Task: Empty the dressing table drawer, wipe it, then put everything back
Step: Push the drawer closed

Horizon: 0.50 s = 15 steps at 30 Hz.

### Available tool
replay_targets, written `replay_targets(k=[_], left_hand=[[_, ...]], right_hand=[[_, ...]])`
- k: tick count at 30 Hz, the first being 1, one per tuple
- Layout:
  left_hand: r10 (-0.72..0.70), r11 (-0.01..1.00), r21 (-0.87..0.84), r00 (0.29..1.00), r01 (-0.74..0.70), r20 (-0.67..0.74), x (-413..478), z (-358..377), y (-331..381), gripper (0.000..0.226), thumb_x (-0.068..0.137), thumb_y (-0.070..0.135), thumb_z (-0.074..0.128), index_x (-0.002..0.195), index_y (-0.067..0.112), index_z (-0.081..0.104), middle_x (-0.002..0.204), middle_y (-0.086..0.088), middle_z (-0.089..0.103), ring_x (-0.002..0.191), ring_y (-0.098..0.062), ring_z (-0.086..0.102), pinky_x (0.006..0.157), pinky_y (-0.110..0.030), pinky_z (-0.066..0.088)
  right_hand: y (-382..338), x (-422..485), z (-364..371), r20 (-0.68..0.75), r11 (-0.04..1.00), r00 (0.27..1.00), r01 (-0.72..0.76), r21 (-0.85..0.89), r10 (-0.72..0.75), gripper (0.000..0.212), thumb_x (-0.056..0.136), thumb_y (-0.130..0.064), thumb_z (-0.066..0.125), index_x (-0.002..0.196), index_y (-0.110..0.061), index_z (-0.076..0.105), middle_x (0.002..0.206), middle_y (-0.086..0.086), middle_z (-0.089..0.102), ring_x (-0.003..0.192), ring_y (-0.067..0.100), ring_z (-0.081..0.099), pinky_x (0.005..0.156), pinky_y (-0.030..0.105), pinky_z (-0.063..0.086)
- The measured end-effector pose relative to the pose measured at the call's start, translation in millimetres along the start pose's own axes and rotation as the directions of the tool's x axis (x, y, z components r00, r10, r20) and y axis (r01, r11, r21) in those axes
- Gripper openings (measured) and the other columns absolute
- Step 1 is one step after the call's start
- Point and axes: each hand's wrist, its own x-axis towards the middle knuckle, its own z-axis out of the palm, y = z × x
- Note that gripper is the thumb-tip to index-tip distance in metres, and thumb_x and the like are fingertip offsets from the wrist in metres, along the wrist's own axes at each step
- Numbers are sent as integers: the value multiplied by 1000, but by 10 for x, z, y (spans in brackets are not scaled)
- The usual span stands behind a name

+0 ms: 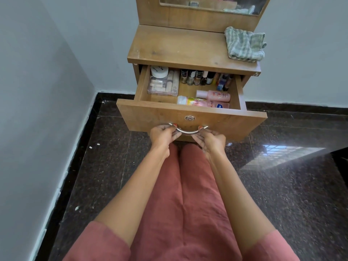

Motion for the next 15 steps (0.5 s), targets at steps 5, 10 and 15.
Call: replay_targets(k=[5, 10, 15], left_hand=[[-8, 1000, -4, 1000, 8, -10, 104, 84, 72, 23, 86, -4, 57, 66, 5, 55, 68, -7, 59, 62, -12, 61, 58, -15, 55], [-7, 1000, -2, 1000, 7, -5, 224, 148, 133, 22, 85, -5, 58, 66, 5, 56, 68, -7, 60, 44, -4, 62, 59, -16, 56], [-2, 1000, -9, 1000, 2, 4, 306, 220, 202, 23, 86, -5, 57, 65, 4, 56, 68, -7, 59, 43, -4, 62, 55, -14, 55]], right_hand=[[-54, 138, 65, -19, 1000, 1000, 3, -23, -4, 23, 86, 1, 59, 106, 12, 52, 77, 14, 60, 69, 19, 63, 76, 28, 55], [-141, 231, 131, -27, 1000, 1000, 9, -19, -9, 19, 85, 2, 60, 102, 9, 53, 77, 14, 60, 70, 19, 63, 63, 22, 58], [-204, 326, 202, -39, 999, 999, 25, -21, -26, 16, 85, 2, 60, 98, 7, 54, 78, 15, 60, 71, 19, 63, 62, 23, 58]])
